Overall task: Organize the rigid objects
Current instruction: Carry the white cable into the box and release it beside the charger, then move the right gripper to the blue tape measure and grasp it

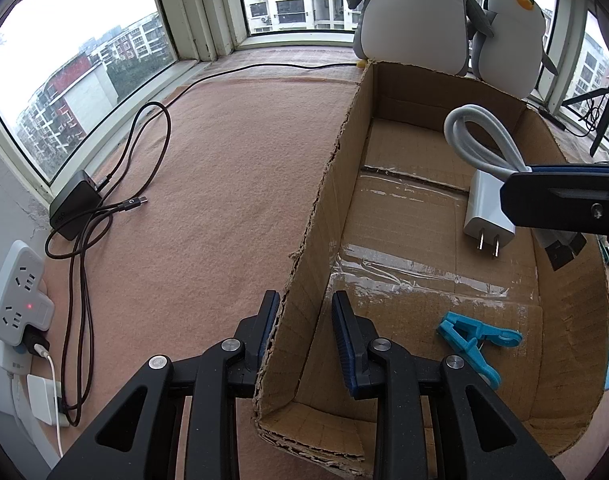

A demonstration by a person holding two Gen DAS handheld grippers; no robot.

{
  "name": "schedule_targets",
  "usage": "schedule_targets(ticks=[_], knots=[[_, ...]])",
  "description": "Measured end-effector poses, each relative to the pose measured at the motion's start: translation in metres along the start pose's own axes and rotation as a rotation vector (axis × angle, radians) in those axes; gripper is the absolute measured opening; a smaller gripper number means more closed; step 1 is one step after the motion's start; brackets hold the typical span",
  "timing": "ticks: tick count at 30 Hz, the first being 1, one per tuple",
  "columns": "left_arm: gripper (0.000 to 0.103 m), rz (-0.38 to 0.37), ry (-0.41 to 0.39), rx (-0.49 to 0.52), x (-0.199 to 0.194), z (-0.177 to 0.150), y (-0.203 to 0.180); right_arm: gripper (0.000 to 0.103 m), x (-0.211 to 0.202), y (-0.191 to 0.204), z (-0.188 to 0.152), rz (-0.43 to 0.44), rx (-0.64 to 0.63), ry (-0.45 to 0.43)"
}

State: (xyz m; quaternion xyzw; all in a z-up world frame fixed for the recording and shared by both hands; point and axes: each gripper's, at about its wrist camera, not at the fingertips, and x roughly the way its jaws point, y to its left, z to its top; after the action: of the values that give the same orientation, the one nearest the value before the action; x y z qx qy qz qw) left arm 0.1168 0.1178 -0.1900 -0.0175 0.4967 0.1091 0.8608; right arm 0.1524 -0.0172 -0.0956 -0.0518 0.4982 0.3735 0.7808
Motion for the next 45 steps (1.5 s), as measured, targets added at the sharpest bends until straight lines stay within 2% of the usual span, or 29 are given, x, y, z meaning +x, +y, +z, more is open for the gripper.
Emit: schedule_targets(ticks=[4, 6, 8, 21, 27, 36, 45], knots=[[0.029, 0.000, 0.000, 0.000, 0.000, 0.000, 0.000, 0.019, 0.004, 0.002, 0.002, -0.012, -0.004, 0.000], [0.029, -0.001, 0.000, -0.001, 0.000, 0.000, 0.000, 0.048, 0.002, 0.002, 0.002, -0.023, -0.001, -0.011], [0.029, 0.001, -0.001, 0.000, 0.000, 0.000, 0.000, 0.057, -0.003, 0.000, 0.002, -0.040, 0.015, -0.043], [0.029, 0.002, -0.002, 0.000, 0.001, 0.000, -0.001, 0.057, -0.036, -0.023, -0.006, -0.045, 0.093, -0.092], [0.029, 0.001, -0.004, 0.001, 0.001, 0.000, -0.001, 0.057, -0.061, -0.054, -0.022, -0.071, 0.162, -0.113], [0.029, 0.003, -0.005, 0.001, 0.001, 0.000, -0.002, 0.057, -0.074, -0.116, -0.055, -0.081, 0.293, -0.065], [0.029, 0.002, -0.004, 0.001, 0.001, 0.000, -0.002, 0.057, -0.059, -0.146, -0.067, -0.059, 0.351, -0.014]])
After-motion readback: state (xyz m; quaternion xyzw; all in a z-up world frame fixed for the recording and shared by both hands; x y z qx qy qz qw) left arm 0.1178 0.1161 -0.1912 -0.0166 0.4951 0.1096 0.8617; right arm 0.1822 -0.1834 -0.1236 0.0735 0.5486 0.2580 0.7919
